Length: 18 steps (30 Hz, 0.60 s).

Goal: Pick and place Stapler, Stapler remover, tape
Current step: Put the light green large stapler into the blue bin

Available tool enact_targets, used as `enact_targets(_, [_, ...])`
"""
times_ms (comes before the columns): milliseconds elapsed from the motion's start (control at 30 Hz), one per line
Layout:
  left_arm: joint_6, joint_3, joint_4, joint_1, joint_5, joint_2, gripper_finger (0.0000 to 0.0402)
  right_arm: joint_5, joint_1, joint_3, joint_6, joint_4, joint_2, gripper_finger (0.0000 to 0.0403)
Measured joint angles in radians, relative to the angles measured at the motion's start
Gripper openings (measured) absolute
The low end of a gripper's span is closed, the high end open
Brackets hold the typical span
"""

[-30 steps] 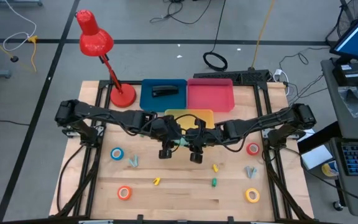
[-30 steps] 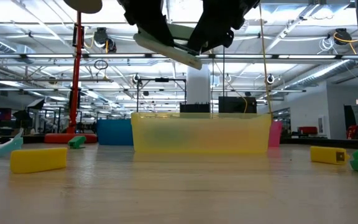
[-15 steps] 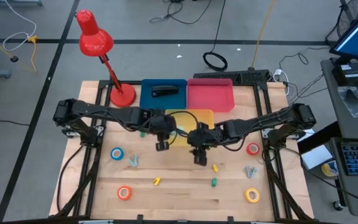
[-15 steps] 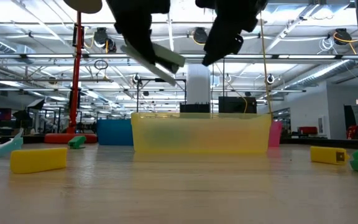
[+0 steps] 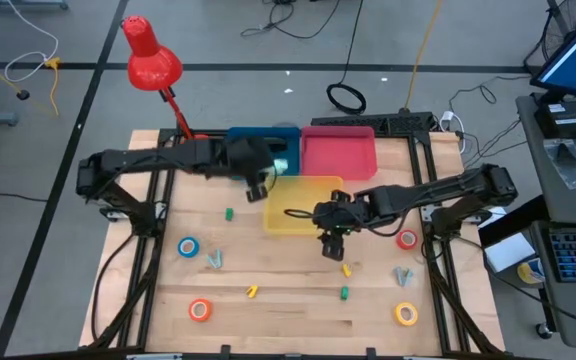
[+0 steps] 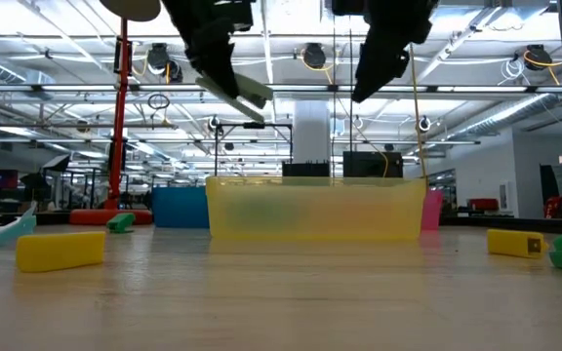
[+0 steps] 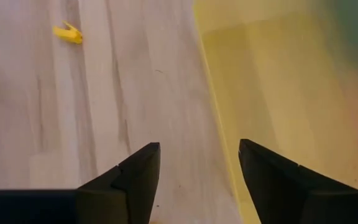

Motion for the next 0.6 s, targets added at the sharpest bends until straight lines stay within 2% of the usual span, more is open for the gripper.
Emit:
enact_targets(133, [0.104,-0.052,0.214,0.105,0.164,0.000,0.0120,-0.001,0.000,0.000,0.001,-0.056,-0.033,0.0206])
enact_targets(267, [0.144,-0.166,0.419,0.200,0.315,0.002,0.0120,0.003,0.006,0.000,0.004,-0.120,-0.064,0.0208])
enact_targets(600, [0.174,-0.409,0.722,0.374,0.415,0.024,0.0120,0.005,-0.010,-0.001,0.002,-0.142,-0.145,0.0205])
